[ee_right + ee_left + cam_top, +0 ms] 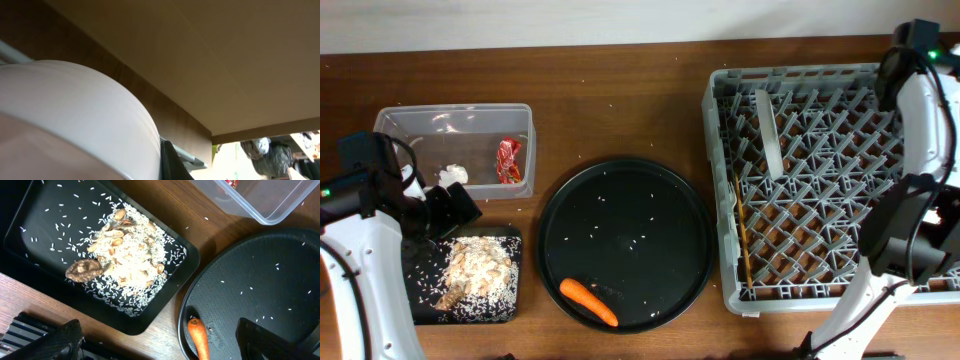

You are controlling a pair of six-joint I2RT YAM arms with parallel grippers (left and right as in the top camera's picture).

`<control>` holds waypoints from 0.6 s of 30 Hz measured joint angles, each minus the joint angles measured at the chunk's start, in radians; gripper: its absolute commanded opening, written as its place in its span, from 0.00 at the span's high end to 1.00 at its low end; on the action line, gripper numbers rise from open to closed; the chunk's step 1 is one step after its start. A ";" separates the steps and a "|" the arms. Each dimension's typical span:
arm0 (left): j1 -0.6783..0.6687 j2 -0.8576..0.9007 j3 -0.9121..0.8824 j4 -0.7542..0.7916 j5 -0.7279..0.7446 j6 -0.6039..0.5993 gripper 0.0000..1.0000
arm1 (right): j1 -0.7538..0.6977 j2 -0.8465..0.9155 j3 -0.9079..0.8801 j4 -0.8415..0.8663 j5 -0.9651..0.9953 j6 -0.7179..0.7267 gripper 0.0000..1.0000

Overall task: Sort waste into correct bins and load items into the dishwasher rack
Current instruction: 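Lower the pink bowl into the rack's upper right and release it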

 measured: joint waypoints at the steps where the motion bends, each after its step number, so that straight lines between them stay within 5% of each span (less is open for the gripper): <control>1: 0.000 0.000 0.000 0.000 0.000 0.000 0.02 | -0.004 0.003 0.000 0.001 -0.001 0.000 0.96; 11: 0.000 0.000 0.000 0.000 0.000 0.000 0.02 | 0.078 0.061 -0.069 0.033 0.032 0.005 0.95; 18: 0.000 0.000 0.000 0.000 0.000 0.000 0.02 | 0.087 0.061 -0.114 0.039 0.055 0.008 0.79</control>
